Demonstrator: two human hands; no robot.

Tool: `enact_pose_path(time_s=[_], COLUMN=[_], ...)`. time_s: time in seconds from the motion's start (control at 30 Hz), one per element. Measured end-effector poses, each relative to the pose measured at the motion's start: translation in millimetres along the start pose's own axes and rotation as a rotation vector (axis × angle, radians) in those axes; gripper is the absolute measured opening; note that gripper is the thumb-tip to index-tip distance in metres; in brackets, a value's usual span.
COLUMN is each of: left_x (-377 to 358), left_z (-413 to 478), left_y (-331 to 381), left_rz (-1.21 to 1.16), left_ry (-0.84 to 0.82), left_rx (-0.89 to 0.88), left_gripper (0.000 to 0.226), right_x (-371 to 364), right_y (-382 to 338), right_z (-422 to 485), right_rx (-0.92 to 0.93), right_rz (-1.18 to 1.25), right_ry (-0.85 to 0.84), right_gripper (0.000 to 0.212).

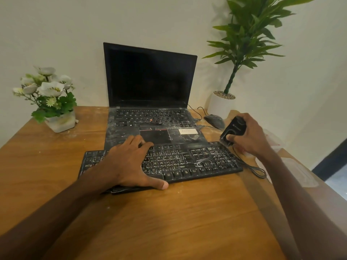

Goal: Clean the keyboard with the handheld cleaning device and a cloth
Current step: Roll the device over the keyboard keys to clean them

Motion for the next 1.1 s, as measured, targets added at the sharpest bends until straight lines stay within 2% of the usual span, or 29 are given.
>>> enact_pose_path(time_s=[0.2,0.33,0.43,0.6,0.73,0.83,1.0,1.1], left_x=[1.1,1.4,-0.6,-0.6,0.0,-0.8,-0.4,-0.6], left_z=[0.5,2.1,3.6,1.9,1.3,1.9,2.5,2.4], left_y=[1.3,-0.7,-2.7,-1.3,0.1,-0.6,-1.0,0.3], left_rz=[-0.011,-0.013,-0.014,-0.039,-0.036,-0.032,-0.036,-0.032], left_ry=[-0.012,-0.005,0.003,-0.006,-0.006,-0.004,-0.006,-0.009], left_rx=[0.014,0.004,0.002,0.017,0.015,0.014,0.022,0.026], left_gripper=[0.143,0.150,0.153,0.155,0.156,0.154,0.154,0.155], right_x=[-25.0,-13.5,-3.9,-25.9,-14.9,-7.4,-29.6,-20.6], right_y=[-19.5,-16.3,-13.1,-32.1,-21.1,-14.5,-37.1,-33.2], right_z=[-14.0,-3.9,-5.8,-23.4,-12.5,-10.1,-22.2,-17.9], right_rx=[0.068,0.008,0.004,0.090,-0.020,0.000,0.123,0.034], right_rz=[0.005,0.150,0.058,0.055,0.223,0.085,0.054,0.253], right_ry=[-0.049,-0.087,-0.013,-0.075,-0.114,-0.039,-0.086,-0.136], right_gripper=[0.068,0.068,0.068,0.068,0.066,0.068,0.070,0.067])
Point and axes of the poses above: each hand's wrist, its own z-axis towards the middle knuckle, its own x-axis out of the back of the hand, y = z × x, the point moved 5 cm from there along z, towards the middle knuckle, and after that the axes turned 12 degrees about -z, right-handed, at the moved point
